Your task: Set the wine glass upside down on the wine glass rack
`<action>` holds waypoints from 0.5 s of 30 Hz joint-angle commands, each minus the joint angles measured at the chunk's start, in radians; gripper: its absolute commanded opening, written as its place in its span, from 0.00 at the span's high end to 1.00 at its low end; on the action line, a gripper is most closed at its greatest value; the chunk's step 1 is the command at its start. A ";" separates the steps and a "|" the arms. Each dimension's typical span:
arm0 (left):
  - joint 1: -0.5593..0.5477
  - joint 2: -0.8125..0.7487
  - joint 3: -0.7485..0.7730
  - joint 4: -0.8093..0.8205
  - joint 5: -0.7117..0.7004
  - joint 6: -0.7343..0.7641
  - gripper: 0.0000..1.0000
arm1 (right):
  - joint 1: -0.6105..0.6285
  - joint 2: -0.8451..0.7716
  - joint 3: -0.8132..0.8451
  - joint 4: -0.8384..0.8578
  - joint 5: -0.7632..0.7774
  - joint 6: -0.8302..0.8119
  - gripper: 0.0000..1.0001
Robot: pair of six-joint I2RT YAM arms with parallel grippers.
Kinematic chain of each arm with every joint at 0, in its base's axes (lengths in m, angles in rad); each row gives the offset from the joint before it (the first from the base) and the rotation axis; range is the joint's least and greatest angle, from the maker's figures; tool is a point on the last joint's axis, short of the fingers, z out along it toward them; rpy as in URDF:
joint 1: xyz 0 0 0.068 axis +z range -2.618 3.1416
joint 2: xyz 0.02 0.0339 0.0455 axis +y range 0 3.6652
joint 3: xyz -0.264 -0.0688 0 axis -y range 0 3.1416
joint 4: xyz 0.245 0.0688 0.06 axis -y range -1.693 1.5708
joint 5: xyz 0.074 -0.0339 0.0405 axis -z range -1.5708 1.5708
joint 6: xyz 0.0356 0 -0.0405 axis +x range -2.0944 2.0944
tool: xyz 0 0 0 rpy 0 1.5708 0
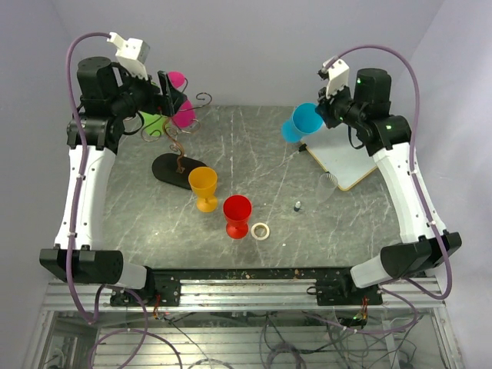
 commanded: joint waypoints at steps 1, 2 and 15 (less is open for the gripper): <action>-0.009 0.006 -0.012 0.076 0.100 -0.059 0.00 | -0.001 0.000 0.065 -0.024 -0.077 0.009 1.00; -0.016 0.007 -0.019 0.082 0.102 -0.060 0.00 | 0.000 -0.002 0.068 -0.023 -0.090 0.012 1.00; -0.198 0.075 -0.033 0.140 0.034 -0.118 0.03 | 0.021 0.086 0.183 0.080 -0.296 0.087 1.00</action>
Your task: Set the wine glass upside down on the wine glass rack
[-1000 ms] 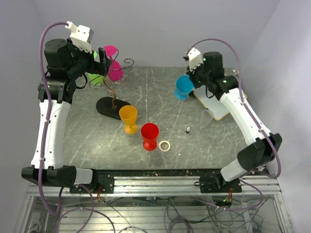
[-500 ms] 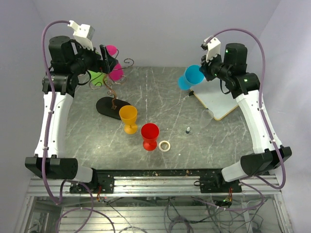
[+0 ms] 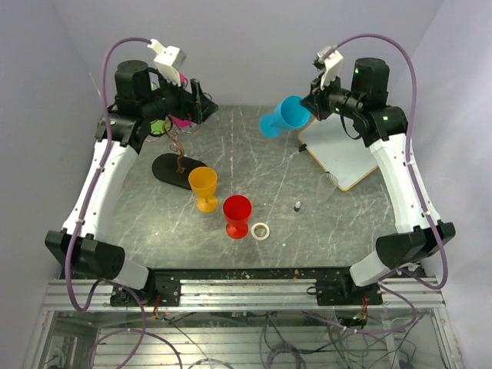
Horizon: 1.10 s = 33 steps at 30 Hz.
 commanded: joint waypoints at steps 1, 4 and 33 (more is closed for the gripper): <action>-0.041 0.036 0.013 0.080 0.000 -0.093 0.04 | 0.018 0.030 0.096 0.072 -0.090 0.056 1.00; -0.055 0.046 0.018 0.121 0.009 -0.158 0.06 | 0.027 0.036 0.129 0.093 -0.099 0.082 1.00; -0.138 0.163 -0.027 0.314 0.153 -0.465 0.57 | 0.032 0.068 0.222 0.222 -0.262 0.316 1.00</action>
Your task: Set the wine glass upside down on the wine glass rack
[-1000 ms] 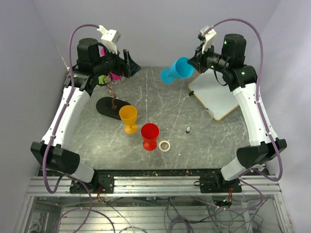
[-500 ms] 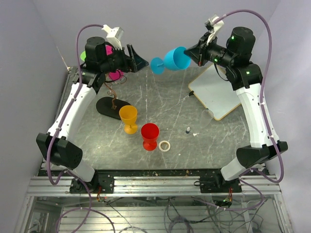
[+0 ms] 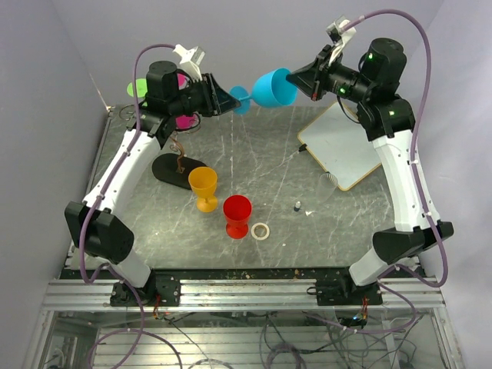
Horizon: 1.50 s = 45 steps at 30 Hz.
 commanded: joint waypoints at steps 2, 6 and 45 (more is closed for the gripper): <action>-0.011 0.009 -0.008 0.077 0.061 -0.039 0.65 | 0.006 0.005 0.005 0.040 -0.019 0.019 1.00; -0.011 0.010 -0.002 0.069 0.067 -0.036 0.92 | 0.005 -0.004 -0.020 0.043 -0.002 0.011 1.00; 0.483 -0.470 0.118 -0.361 -0.744 1.005 0.93 | 0.003 -0.200 -0.459 -0.090 0.189 -0.417 0.18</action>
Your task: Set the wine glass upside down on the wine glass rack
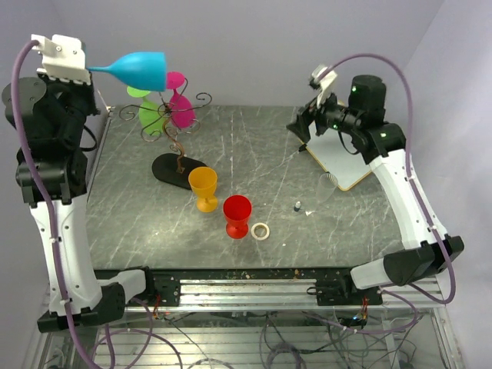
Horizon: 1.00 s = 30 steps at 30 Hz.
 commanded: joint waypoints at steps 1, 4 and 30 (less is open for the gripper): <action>0.058 -0.049 -0.035 -0.037 -0.236 0.318 0.93 | -0.001 -0.038 -0.155 0.006 0.030 -0.119 0.18; 0.097 -0.088 -0.074 -0.058 -0.310 0.463 0.93 | -0.001 -0.068 -0.258 0.036 0.023 -0.132 0.18; 0.083 -0.068 -0.280 -0.235 0.136 1.205 0.93 | -0.017 -0.152 -0.497 0.163 -0.068 -0.125 0.21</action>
